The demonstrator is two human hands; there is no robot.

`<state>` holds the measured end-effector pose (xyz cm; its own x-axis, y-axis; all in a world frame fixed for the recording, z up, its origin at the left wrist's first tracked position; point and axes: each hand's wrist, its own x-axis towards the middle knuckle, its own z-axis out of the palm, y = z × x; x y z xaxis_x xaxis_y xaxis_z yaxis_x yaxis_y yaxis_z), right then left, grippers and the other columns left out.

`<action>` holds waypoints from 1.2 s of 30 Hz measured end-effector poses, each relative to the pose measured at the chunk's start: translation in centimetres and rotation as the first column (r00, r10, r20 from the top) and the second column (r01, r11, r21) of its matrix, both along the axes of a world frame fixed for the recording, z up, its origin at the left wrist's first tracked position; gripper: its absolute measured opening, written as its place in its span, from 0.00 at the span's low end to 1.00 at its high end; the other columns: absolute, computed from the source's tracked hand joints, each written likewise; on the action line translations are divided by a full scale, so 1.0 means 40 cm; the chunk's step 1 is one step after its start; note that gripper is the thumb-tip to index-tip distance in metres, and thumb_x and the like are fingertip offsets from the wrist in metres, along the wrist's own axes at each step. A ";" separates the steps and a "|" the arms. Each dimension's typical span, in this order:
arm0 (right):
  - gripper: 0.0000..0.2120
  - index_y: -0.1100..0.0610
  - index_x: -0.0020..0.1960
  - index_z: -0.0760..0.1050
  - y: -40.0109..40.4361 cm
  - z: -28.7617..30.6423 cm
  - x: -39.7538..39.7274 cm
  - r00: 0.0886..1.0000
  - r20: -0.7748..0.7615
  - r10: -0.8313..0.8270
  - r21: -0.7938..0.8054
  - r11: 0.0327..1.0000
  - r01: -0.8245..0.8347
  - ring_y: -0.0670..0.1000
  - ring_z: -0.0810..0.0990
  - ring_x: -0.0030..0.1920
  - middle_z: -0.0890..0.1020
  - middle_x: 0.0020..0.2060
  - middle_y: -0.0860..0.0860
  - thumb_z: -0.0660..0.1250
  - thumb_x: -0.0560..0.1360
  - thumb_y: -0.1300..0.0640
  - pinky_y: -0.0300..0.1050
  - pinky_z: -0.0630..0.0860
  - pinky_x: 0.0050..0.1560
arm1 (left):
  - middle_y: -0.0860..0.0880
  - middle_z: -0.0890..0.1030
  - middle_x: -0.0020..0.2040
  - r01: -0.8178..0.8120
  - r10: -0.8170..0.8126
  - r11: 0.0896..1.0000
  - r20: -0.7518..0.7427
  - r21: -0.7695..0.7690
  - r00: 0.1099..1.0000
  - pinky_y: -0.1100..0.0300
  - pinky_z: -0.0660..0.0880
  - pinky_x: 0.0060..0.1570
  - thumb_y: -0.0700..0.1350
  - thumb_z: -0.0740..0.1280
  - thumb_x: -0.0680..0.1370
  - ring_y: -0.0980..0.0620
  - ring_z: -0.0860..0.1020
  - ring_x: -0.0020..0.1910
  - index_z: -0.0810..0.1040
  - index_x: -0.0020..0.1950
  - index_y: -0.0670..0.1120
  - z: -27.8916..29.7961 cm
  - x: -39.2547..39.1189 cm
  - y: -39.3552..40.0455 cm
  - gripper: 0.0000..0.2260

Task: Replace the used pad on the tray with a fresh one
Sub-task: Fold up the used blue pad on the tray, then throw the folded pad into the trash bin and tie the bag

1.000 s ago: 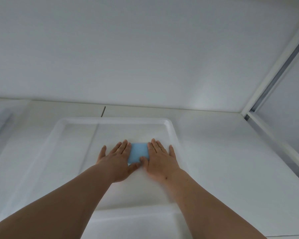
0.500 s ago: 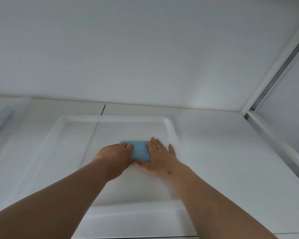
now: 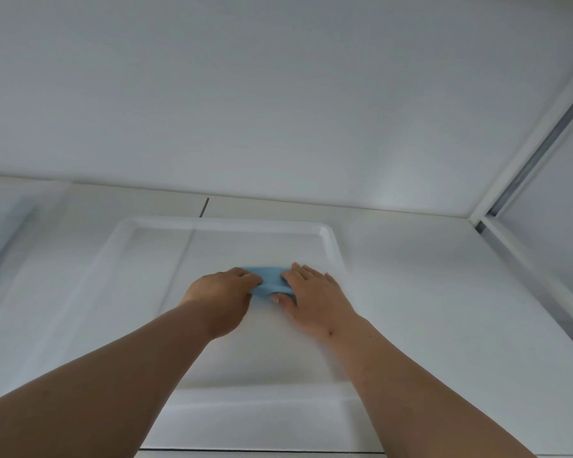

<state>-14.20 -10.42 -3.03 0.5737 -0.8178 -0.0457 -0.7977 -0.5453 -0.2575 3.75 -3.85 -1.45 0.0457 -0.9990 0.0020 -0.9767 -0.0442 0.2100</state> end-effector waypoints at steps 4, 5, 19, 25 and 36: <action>0.13 0.52 0.59 0.74 -0.001 0.006 -0.006 0.989 0.141 0.036 -0.079 0.997 -0.025 0.51 0.75 0.58 0.78 0.53 0.48 0.60 0.78 0.48 0.54 0.67 0.65 | 0.54 0.78 0.64 -0.151 0.139 0.988 -0.238 -0.033 0.961 0.59 0.70 0.59 0.49 0.60 0.81 0.50 0.75 0.62 0.76 0.65 0.56 0.005 0.009 -0.003 0.14; 0.10 0.53 0.54 0.76 -0.002 0.009 -0.006 0.981 0.192 0.040 -0.094 0.995 -0.022 0.51 0.76 0.50 0.77 0.44 0.47 0.61 0.78 0.49 0.52 0.70 0.57 | 0.53 0.80 0.59 -0.168 0.153 0.985 -0.298 -0.026 0.942 0.59 0.71 0.55 0.49 0.62 0.80 0.49 0.77 0.58 0.79 0.61 0.55 0.008 0.013 -0.003 0.12; 0.13 0.58 0.54 0.78 0.066 0.088 0.067 0.751 0.586 -0.305 0.423 0.905 0.038 0.54 0.81 0.50 0.83 0.49 0.53 0.65 0.78 0.49 0.52 0.78 0.52 | 0.45 0.84 0.47 -0.417 0.306 0.867 -0.952 0.272 0.016 0.53 0.79 0.40 0.50 0.74 0.73 0.46 0.81 0.44 0.80 0.50 0.46 0.048 0.046 0.091 0.11; 0.13 0.57 0.54 0.78 0.131 0.077 0.101 0.763 0.566 -0.313 0.495 0.869 -0.012 0.55 0.81 0.51 0.83 0.50 0.53 0.65 0.78 0.48 0.56 0.78 0.55 | 0.44 0.84 0.39 -0.399 0.336 0.853 -0.939 0.337 -0.075 0.58 0.77 0.33 0.44 0.74 0.72 0.46 0.81 0.34 0.80 0.40 0.45 0.036 0.071 0.161 0.05; 0.11 0.53 0.50 0.79 0.298 0.102 0.280 0.696 0.558 -0.452 0.706 0.700 -0.111 0.59 0.82 0.50 0.83 0.50 0.57 0.63 0.77 0.48 0.58 0.82 0.50 | 0.42 0.83 0.44 -0.569 0.302 0.739 -0.932 0.361 -0.198 0.54 0.77 0.38 0.53 0.72 0.74 0.44 0.81 0.39 0.80 0.44 0.45 0.034 0.216 0.344 0.11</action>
